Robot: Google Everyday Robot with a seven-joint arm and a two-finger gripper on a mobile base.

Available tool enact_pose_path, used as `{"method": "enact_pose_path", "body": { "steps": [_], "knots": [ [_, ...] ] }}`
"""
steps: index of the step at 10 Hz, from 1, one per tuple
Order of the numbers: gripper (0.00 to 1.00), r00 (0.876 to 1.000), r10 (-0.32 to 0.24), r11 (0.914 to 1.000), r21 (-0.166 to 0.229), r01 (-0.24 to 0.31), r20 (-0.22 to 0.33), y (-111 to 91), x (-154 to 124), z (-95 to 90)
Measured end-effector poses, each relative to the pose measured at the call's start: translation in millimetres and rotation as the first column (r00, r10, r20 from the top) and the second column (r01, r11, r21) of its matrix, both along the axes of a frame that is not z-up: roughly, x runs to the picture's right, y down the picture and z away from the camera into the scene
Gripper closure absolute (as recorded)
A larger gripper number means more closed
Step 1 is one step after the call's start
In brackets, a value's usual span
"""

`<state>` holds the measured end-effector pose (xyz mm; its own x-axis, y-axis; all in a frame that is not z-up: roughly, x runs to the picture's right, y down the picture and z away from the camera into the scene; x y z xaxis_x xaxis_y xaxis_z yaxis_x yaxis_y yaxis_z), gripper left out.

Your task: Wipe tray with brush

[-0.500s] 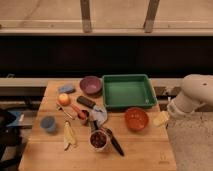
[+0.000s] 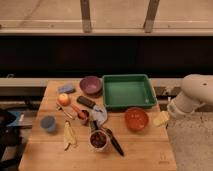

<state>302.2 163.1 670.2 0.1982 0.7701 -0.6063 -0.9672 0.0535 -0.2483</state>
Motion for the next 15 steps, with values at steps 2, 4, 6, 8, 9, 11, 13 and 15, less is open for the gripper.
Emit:
{"method": "enact_pose_path", "body": {
  "steps": [2, 4, 6, 8, 9, 11, 13, 15],
  "knots": [
    [0.20, 1.000, 0.000, 1.0000, 0.000, 0.000, 0.000, 0.0, 0.0, 0.0],
    [0.20, 1.000, 0.000, 1.0000, 0.000, 0.000, 0.000, 0.0, 0.0, 0.0],
    [0.20, 1.000, 0.000, 1.0000, 0.000, 0.000, 0.000, 0.0, 0.0, 0.0],
    [0.20, 1.000, 0.000, 1.0000, 0.000, 0.000, 0.000, 0.0, 0.0, 0.0],
    [0.20, 1.000, 0.000, 1.0000, 0.000, 0.000, 0.000, 0.0, 0.0, 0.0],
    [0.20, 1.000, 0.000, 1.0000, 0.000, 0.000, 0.000, 0.0, 0.0, 0.0],
    [0.20, 1.000, 0.000, 1.0000, 0.000, 0.000, 0.000, 0.0, 0.0, 0.0],
    [0.20, 1.000, -0.016, 0.9999, -0.004, 0.016, -0.004, 2.6, 0.3, -0.1]
  ]
}}
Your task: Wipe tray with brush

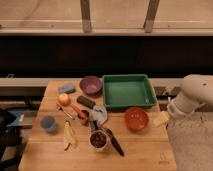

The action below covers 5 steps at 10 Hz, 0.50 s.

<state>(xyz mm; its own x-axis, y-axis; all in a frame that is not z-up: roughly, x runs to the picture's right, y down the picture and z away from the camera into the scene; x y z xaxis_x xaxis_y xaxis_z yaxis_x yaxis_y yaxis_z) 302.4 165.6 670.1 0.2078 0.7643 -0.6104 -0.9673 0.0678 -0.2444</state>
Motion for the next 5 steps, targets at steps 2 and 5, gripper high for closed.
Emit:
{"method": "enact_pose_path", "body": {
  "steps": [2, 5],
  "knots": [
    [0.20, 0.998, -0.064, 0.9979, -0.008, 0.064, 0.011, 9, -21, 13.7],
    [0.20, 0.991, -0.126, 0.9918, -0.018, 0.127, 0.053, 16, -61, 38.0]
  ]
}}
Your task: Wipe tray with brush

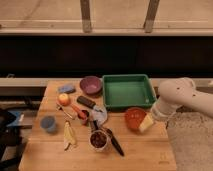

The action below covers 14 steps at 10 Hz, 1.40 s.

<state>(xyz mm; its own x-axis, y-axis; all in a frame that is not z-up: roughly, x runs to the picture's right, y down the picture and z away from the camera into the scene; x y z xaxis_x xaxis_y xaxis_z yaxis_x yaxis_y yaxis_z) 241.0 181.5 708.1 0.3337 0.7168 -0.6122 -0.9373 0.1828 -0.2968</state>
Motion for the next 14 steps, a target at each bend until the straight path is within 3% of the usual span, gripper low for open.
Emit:
{"method": "enact_pose_path", "body": {
  "steps": [3, 6, 9, 11, 14],
  "knots": [
    [0.20, 0.997, -0.065, 0.9966, 0.053, 0.063, 0.050, -11, -43, 7.7],
    [0.20, 0.988, -0.099, 0.9920, 0.090, 0.089, 0.116, -21, -78, 8.6],
    [0.20, 0.969, -0.124, 0.9904, 0.086, 0.108, 0.211, -31, -126, 15.2],
    [0.20, 0.949, -0.136, 0.9904, 0.065, 0.122, 0.286, -32, -158, 18.3],
    [0.20, 0.949, -0.136, 0.9904, 0.063, 0.123, 0.285, -32, -157, 18.0]
  ]
}}
